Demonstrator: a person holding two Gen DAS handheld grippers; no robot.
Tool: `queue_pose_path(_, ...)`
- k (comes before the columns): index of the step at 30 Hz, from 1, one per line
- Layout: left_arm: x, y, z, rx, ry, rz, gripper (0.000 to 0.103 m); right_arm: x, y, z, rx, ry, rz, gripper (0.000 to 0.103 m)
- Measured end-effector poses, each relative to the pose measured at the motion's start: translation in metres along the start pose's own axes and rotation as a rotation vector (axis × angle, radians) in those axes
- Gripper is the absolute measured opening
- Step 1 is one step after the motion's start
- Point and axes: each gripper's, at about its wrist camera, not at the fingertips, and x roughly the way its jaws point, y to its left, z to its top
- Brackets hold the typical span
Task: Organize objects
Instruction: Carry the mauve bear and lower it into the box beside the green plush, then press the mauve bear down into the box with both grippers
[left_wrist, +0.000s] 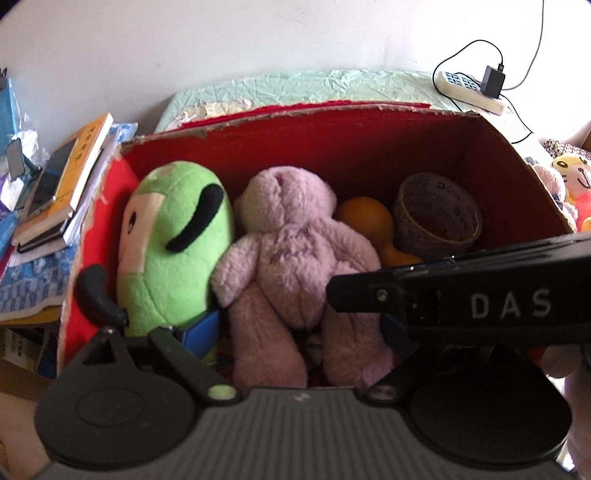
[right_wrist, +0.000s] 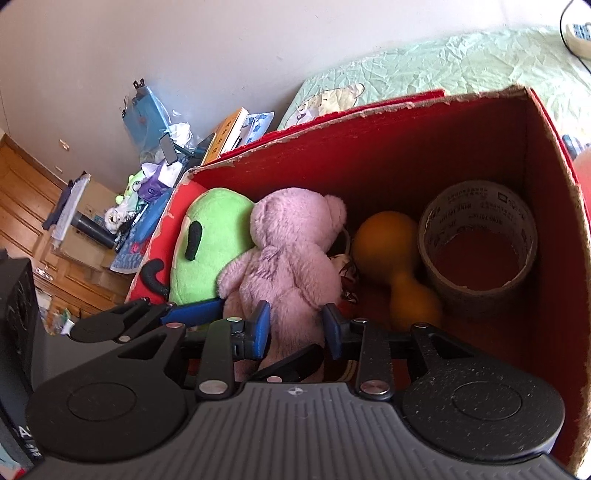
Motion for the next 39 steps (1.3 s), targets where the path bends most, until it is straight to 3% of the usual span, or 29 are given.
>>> queue_pose_path(14,0.003,0.000,-0.001,-0.015,0.012,-0.005,0.096,-0.002,0.014,-0.002,-0.094,-0.040,-0.098,0.035)
queue_pose_path(39,0.007,-0.004,-0.001,-0.028,0.041,0.032,0.101,0.003,0.018,-0.003,-0.115,-0.033,-0.114,0.034)
